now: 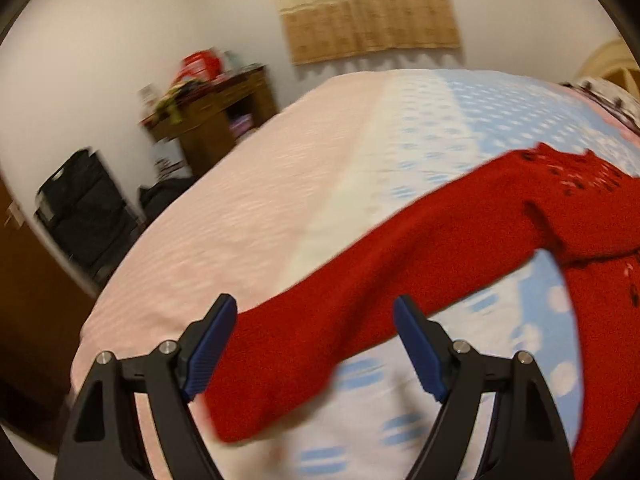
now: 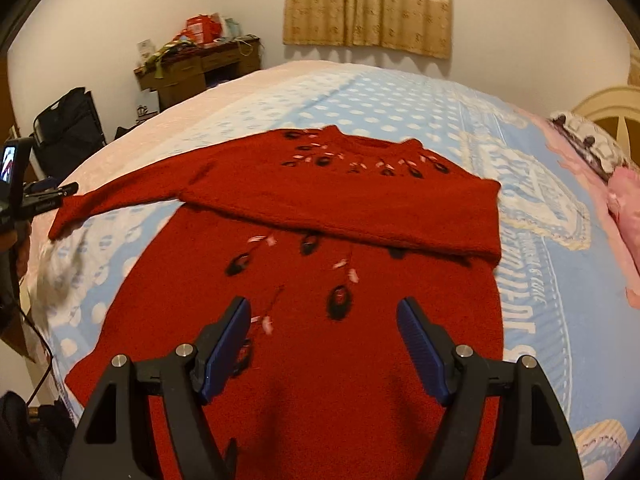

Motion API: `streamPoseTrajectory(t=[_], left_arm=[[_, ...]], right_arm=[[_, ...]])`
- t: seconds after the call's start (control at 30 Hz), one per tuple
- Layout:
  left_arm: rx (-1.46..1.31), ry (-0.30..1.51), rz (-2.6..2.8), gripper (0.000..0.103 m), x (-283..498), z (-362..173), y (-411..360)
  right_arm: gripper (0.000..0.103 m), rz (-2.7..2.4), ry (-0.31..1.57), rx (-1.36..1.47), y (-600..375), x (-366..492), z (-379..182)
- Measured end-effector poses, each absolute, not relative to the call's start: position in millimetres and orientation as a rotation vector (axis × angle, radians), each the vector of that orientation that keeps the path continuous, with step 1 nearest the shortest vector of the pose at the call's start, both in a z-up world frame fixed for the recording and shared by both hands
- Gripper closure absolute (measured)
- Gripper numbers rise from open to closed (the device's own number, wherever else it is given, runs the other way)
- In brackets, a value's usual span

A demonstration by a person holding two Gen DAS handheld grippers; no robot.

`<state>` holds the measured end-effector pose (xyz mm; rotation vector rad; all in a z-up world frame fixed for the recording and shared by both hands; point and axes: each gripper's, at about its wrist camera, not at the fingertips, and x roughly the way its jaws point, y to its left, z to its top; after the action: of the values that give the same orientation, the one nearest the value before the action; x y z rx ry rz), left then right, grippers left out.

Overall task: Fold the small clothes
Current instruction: 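Move the left gripper to the other sleeve cuff and grasp it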

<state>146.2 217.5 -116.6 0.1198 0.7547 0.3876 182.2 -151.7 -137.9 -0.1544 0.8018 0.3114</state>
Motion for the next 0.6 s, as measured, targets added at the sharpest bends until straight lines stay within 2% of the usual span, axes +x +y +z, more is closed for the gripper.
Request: streamPoseTrajectory(t=[0.27, 0.5, 0.6], left_arm=[[0.000, 0.798, 0.539, 0.020, 135.0, -133.9, 280.0], [-0.102, 0.851, 0.551, 0.022, 141.3, -159.4, 303.4], [-0.166, 0.880, 0.525, 0.034, 144.5, -169.2, 309.9]], right_arm=[[0.027, 0.348, 0.771, -0.193, -130.6, 169.8, -132.8], [0.027, 0.339, 0.789, -0.186, -127.8, 173.3, -140.3], [0.027, 0.340, 0.789, -0.189, -125.7, 171.9, -142.3]])
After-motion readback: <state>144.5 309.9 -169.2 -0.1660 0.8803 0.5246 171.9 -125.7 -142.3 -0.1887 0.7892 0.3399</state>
